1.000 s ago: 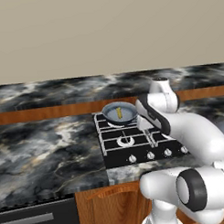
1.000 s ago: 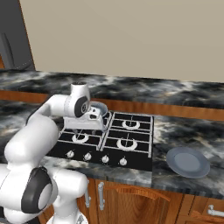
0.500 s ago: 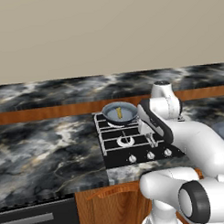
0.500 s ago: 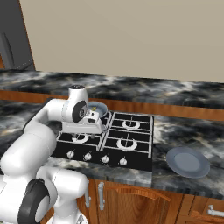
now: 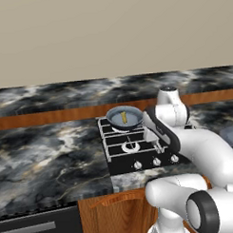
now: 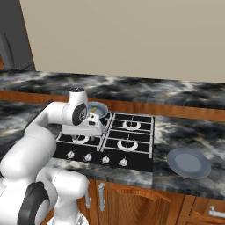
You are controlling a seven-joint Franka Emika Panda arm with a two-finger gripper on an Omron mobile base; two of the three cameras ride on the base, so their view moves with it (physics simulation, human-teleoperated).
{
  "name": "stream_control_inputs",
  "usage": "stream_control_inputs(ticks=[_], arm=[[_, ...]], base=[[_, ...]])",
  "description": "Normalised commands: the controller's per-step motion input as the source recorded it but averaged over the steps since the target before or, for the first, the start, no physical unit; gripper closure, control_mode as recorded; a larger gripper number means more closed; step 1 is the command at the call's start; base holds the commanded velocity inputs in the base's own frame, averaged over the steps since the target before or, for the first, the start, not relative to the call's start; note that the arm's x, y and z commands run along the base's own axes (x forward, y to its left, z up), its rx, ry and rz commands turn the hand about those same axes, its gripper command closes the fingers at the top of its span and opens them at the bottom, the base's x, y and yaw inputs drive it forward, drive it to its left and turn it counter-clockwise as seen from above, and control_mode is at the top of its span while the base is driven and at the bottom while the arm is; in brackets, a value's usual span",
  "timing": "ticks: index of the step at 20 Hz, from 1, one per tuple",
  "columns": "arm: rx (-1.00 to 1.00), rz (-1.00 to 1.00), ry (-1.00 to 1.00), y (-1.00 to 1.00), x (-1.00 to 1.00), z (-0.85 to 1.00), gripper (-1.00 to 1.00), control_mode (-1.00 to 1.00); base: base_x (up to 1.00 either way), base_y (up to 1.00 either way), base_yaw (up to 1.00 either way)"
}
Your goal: Pick up the butter stick and place it in the pan. Then turn on the burner for the pan.
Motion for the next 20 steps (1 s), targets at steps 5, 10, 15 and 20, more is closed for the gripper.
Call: stream_control_inputs(ticks=[5, 10, 15, 20], arm=[[0.00, 0.00, 0.00, 0.03, 0.00, -0.21, -1.00, -1.00], [0.00, 0.00, 0.00, 0.00, 0.00, -0.23, -1.00, -1.00], [0.00, 0.00, 0.00, 0.00, 0.00, -0.26, -1.00, -1.00], [0.00, 0.00, 0.00, 0.00, 0.00, -0.29, -1.00, -1.00]], base=[[0.00, 0.00, 0.00], [0.00, 0.00, 0.00], [0.00, 0.00, 0.00], [0.00, 0.00, 0.00]])
